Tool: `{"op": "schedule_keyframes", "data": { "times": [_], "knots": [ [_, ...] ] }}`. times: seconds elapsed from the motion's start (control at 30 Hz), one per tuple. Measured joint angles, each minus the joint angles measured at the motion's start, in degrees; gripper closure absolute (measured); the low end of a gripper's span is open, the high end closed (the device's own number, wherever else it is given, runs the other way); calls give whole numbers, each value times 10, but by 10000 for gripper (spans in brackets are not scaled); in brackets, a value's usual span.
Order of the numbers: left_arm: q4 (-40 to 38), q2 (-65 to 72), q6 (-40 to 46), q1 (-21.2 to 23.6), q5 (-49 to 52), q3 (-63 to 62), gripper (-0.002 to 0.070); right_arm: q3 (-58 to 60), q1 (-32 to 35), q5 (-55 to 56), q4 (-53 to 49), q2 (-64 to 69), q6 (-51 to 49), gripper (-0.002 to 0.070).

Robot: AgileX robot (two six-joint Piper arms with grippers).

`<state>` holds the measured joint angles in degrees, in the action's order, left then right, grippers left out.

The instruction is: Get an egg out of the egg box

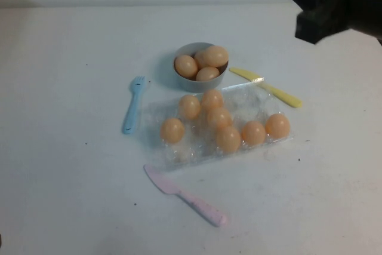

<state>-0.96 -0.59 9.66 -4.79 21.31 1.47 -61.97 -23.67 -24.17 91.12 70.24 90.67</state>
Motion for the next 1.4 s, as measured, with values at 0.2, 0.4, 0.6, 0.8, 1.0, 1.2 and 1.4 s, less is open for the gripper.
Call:
{"op": "schedule_keyframes", "data": {
  "times": [0.2,0.4,0.6,0.8,1.0,1.2,1.4],
  "knots": [
    [0,0,0,0,0,0,680,86,0,-14,14,-89,15,691],
    [0,0,0,0,0,0,681,166,0,-11,10,-183,17,691],
    [0,0,0,0,0,0,680,257,0,49,8,-312,18,691],
    [0,0,0,0,0,0,680,344,0,102,-8,-416,21,691],
    [0,0,0,0,0,0,680,423,0,143,-12,-474,23,691],
    [0,0,0,0,0,0,680,458,0,181,-12,-490,38,691],
    [0,0,0,0,0,0,680,459,0,223,-11,-493,82,691]
  ]
}}
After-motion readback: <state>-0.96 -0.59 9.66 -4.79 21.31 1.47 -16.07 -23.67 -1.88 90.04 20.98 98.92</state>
